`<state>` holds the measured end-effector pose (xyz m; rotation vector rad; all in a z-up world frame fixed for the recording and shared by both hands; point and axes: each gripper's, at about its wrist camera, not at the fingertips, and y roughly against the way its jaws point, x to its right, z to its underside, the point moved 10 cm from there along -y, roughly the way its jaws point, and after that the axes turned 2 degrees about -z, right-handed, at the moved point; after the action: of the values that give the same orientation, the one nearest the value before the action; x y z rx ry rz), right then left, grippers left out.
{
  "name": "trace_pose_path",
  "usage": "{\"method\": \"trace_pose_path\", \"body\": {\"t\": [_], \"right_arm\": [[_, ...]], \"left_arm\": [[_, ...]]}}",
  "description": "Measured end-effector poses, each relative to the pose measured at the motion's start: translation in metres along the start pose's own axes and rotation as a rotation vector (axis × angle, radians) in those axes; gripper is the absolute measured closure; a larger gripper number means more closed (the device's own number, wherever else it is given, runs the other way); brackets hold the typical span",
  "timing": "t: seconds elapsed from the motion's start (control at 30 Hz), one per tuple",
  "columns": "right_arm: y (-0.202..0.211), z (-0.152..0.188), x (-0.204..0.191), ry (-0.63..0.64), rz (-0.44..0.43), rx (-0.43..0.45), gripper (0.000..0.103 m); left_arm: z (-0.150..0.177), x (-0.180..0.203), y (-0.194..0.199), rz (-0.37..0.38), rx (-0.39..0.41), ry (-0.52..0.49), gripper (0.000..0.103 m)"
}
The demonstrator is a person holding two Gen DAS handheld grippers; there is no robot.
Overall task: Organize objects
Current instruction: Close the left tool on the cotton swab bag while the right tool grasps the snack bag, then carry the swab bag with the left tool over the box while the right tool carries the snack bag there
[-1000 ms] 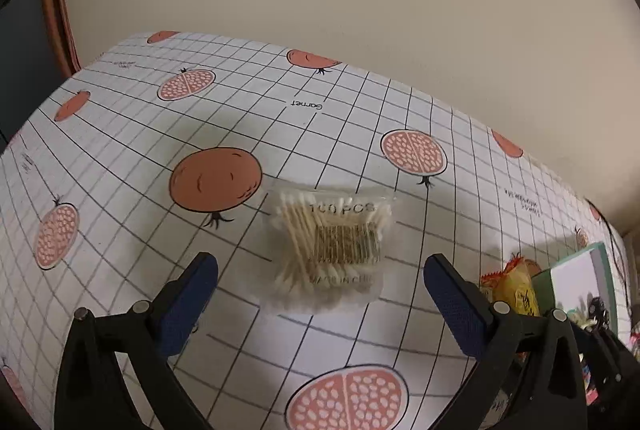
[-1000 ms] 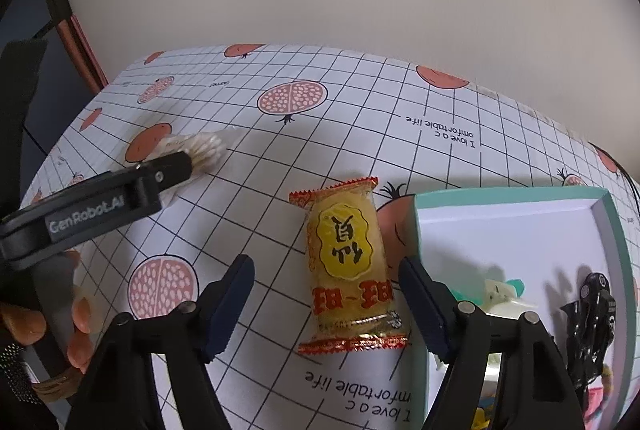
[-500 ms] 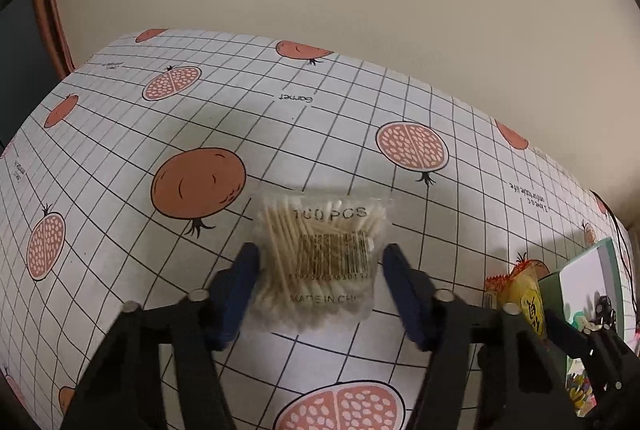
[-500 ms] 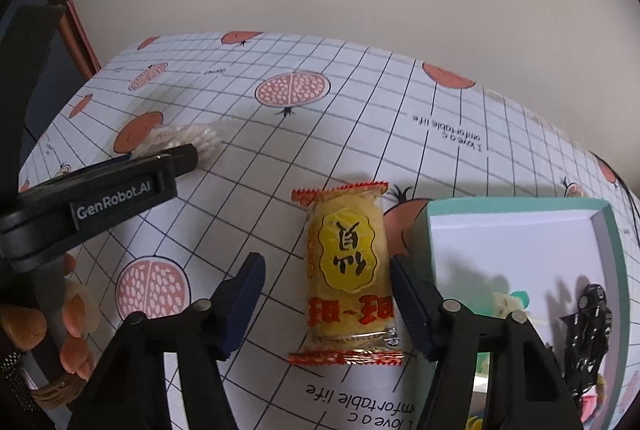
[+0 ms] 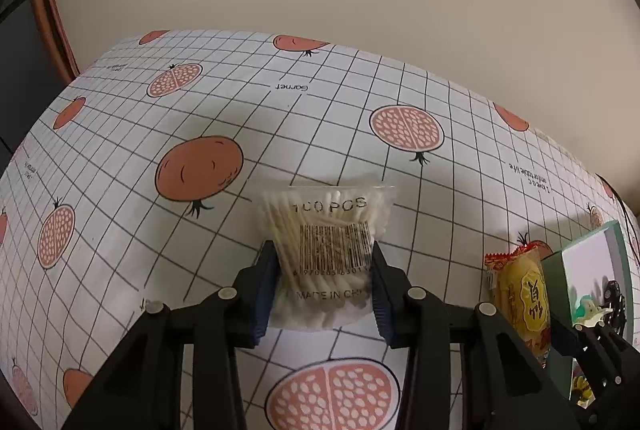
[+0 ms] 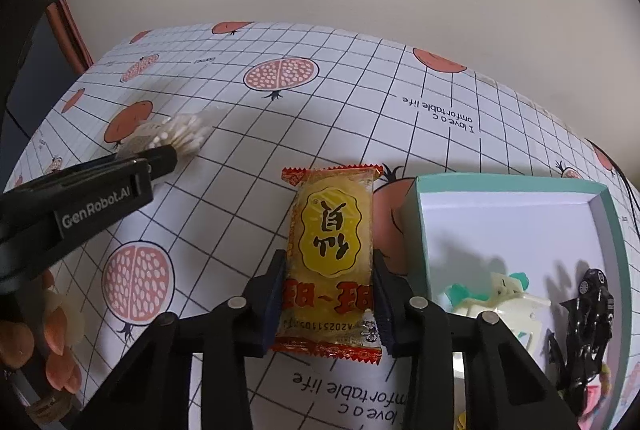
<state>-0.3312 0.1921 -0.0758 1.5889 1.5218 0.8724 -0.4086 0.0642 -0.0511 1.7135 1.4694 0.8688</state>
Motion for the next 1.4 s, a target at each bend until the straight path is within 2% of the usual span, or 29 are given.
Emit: {"method": "trace_pose_path", "body": {"t": [0.73,0.83,1.4], "right_arm": [[0.03,0.056,-0.018,0.063,-0.01,-0.097,0.064],[0.036,0.064,-0.019,0.082,0.009,-0.107,0.064],[0.106,0.09,-0.018,0.088,0.018,-0.07,0.064]], "left_arm": [[0.065,-0.008,0.038,-0.032,-0.05,0.002,0.061],[0.073,-0.009,0.045,-0.03,-0.061,0.009,0.061],[0.106,0.0,0.107,0.006,-0.044,0.045,0.062]]}}
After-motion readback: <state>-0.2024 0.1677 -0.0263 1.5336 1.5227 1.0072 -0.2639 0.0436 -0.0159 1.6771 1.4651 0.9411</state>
